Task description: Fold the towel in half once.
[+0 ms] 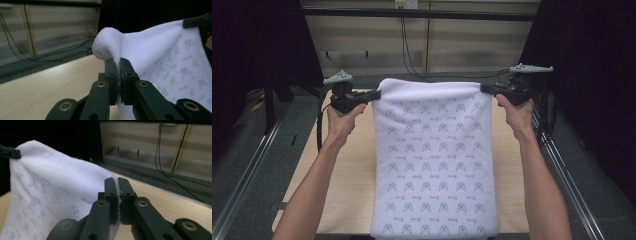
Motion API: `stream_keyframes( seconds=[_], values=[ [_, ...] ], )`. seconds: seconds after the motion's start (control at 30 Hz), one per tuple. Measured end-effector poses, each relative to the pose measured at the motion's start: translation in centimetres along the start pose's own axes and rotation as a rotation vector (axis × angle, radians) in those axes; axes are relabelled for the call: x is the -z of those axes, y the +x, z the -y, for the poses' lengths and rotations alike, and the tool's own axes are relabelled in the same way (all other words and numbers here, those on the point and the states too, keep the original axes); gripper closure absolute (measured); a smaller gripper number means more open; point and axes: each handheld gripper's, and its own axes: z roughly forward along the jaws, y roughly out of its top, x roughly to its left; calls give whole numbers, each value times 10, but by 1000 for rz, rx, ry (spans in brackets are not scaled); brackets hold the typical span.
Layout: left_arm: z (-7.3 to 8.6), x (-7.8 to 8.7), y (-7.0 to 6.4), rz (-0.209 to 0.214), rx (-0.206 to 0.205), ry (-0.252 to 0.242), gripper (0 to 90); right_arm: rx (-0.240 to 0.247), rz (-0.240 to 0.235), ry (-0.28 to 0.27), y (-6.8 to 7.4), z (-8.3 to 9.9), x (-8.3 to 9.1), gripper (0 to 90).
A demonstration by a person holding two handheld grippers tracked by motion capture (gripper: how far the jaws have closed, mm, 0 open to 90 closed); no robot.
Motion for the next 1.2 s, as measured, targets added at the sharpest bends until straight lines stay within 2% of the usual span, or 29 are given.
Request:
stream_keyframes(
  seconds=[0.07, 0.1, 0.13, 0.17, 0.23, 0.3, 0.33, 0.37, 0.43, 0.5, 0.57, 0.6, 0.63, 0.67, 0.7, 0.73, 0.8, 0.83, 0.9, 0.97, 1.0, 1.07, 1.1, 1.17, 1.2],
  values=[
    [2, 4, -7, 18, -15, 4, 864, -39, -67, -31, 0, 2, 5, 872],
    [6, 5, -11, 18, -31, 30, 865, -34, -71, -26, 2, 6, 5, 872],
    [13, 7, -16, 36, -40, 37, 865, -23, -78, -4, 5, 11, 6, 873],
    [20, 11, -19, 66, -27, 32, 865, -14, -92, 8, 8, 19, 8, 873],
    [36, 20, -26, 97, -24, 40, 865, -6, -108, 36, 13, 35, 14, 873],
    [54, 31, -34, 134, 4, 36, 864, -8, -138, 49, 19, 55, 26, 873],
    [60, 34, -38, 147, 2, 51, 865, -15, -153, 52, 22, 64, 33, 874],
    [69, 39, -45, 136, -29, 86, 864, -17, -165, 58, 25, 71, 38, 873],
    [81, 48, -54, 184, -13, 103, 864, -10, -174, 91, 36, 92, 54, 874],
    [97, 62, -68, 211, -46, 130, 864, 1, -180, 133, 49, 112, 69, 873],
    [113, 74, -76, 245, -24, 117, 864, 8, -205, 153, 61, 131, 85, 873],
    [122, 78, -80, 251, -16, 145, 864, 17, -210, 154, 65, 137, 91, 873],
    [131, 81, -84, 254, -14, 175, 864, 3, -220, 152, 70, 146, 100, 873],
    [139, 84, -89, 263, -11, 189, 864, -19, -242, 165, 73, 155, 104, 873],
    [148, 85, -92, 274, 11, 216, 864, -13, -238, 200, 76, 164, 107, 873],
    [157, 85, -96, 281, 31, 248, 864, -12, -230, 241, 80, 173, 107, 873],
    [176, 83, -105, 293, 31, 345, 863, -33, -244, 302, 87, 197, 107, 873],
    [182, 83, -107, 296, 35, 366, 863, -39, -247, 337, 89, 206, 106, 873],
    [196, 83, -106, 331, 80, 397, 861, -51, -231, 424, 92, 223, 100, 873],
    [206, 80, -102, 328, 107, 451, 859, -82, -226, 464, 89, 234, 95, 873],
    [209, 78, -101, 301, 118, 470, 860, -92, -233, 480, 88, 238, 93, 873],
    [214, 74, -106, 286, 74, 516, 860, -66, -223, 524, 91, 240, 87, 873],
    [216, 70, -109, 264, 46, 545, 860, -58, -220, 536, 92, 240, 85, 873],
    [220, 63, -111, 249, 7, 585, 860, -42, -193, 556, 93, 241, 80, 873],
    [219, 61, -110, 252, 8, 591, 861, -48, -196, 562, 91, 242, 76, 874]
  ],
)
